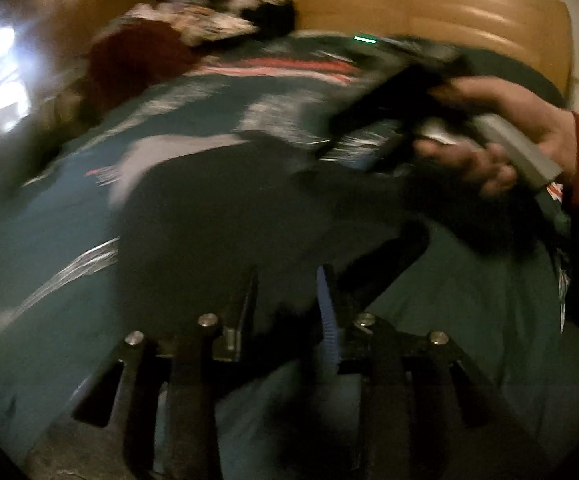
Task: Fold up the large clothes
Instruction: 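Lift the held side with the right tool and fold it over toward the left tool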
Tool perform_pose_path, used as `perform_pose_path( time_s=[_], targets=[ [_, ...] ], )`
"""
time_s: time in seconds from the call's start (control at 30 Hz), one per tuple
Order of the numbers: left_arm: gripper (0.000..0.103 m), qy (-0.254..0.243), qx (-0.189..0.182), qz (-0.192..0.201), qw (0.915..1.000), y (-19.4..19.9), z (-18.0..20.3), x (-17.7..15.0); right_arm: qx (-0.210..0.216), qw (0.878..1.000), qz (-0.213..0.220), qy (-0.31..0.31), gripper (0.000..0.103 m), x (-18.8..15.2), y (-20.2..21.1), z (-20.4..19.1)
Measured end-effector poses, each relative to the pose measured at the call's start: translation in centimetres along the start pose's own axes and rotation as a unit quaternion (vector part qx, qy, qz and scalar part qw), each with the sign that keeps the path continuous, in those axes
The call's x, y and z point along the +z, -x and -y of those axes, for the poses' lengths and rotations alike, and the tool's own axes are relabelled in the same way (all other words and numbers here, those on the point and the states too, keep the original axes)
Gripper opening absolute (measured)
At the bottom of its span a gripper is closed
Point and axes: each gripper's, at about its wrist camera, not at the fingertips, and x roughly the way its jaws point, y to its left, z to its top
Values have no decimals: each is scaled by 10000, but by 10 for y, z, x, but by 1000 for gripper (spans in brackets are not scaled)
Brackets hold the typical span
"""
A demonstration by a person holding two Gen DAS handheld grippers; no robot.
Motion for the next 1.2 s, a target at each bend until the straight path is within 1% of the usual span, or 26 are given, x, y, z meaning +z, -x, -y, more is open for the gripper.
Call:
perform_pose_path(
  time_s=[0.1,0.17,0.23,0.33,0.37,0.4,0.47,0.5,0.53,0.57,0.6,0.63,0.67,0.7,0.73,0.77,0.8,0.87,0.97,1.0,1.03,1.07,1.1,1.13,1.17,1.2],
  targets=[
    [32,382,504,-25,9980,25,-27,-29,-39,9999,39,144,62,-28,25,-16],
    [32,633,663,-124,9957,31,-43,-43,-34,9997,-20,246,64,-49,34,-24],
    [33,693,773,-295,9942,22,-52,-51,-114,9992,-107,378,65,-66,32,-30],
    [34,661,732,-348,9945,6,-50,-55,-286,9982,-99,523,63,-81,27,-39],
    [34,605,713,-340,9950,2,-46,-55,-399,9977,-52,546,46,-84,22,-42],
    [35,544,700,-339,9955,-3,-43,-54,-537,9969,-40,580,25,-88,18,-43],
    [38,444,735,-327,9958,-15,-42,-50,-667,9961,66,567,14,-93,18,-45],
    [40,417,750,-304,9958,-20,-44,-49,-556,9972,144,483,10,-95,23,-44],
    [44,386,754,-315,9959,-23,-43,-49,-520,9975,196,447,9,-96,25,-46],
    [45,300,779,-432,9956,-26,-42,-52,-480,9976,281,405,5,-98,33,-42],
    [45,215,785,-632,9947,-31,-41,-56,-499,9975,350,360,4,-99,38,-37],
    [45,174,699,-847,9938,-35,-42,-62,-586,9970,391,311,4,-102,43,-28],
    [45,175,602,-913,9938,-31,-42,-66,-680,9967,389,209,4,-101,44,-19],
    [44,162,567,-941,9938,-25,-43,-67,-665,9972,347,73,4,-100,41,-10],
    [38,133,550,-945,9939,-16,-43,-68,-623,9976,311,15,4,-100,39,-5],
    [33,122,523,-889,9946,-3,-43,-68,-622,9977,283,24,4,-101,36,-2],
    [25,144,516,-758,9957,11,-43,-66,-636,9976,269,96,4,-102,34,-4],
    [25,217,538,-411,9975,40,-47,-60,-625,9975,281,182,4,-102,34,-7],
    [25,537,732,210,9957,56,-61,-38,-578,9978,273,177,4,-102,29,-8],
    [33,628,792,348,9943,50,-66,-30,-584,9978,275,179,4,-101,27,-8],
    [47,660,780,379,9940,37,-68,-23,-595,9977,276,176,4,-99,24,-9],
    [52,604,788,270,9947,15,-69,-20,-612,9976,283,169,4,-98,23,-10],
    [53,434,870,-28,9953,-11,-67,-22,-626,9975,293,157,4,-99,22,-10],
    [53,185,1018,-551,9931,-43,-64,-29,-631,9974,303,147,4,-100,20,-11],
    [53,151,1002,-858,9912,-64,-67,-39,-625,9975,316,131,4,-99,22,-11],
    [53,406,808,-733,9932,-64,-75,-45,-625,9974,335,87,4,-100,23,-9]
  ],
)
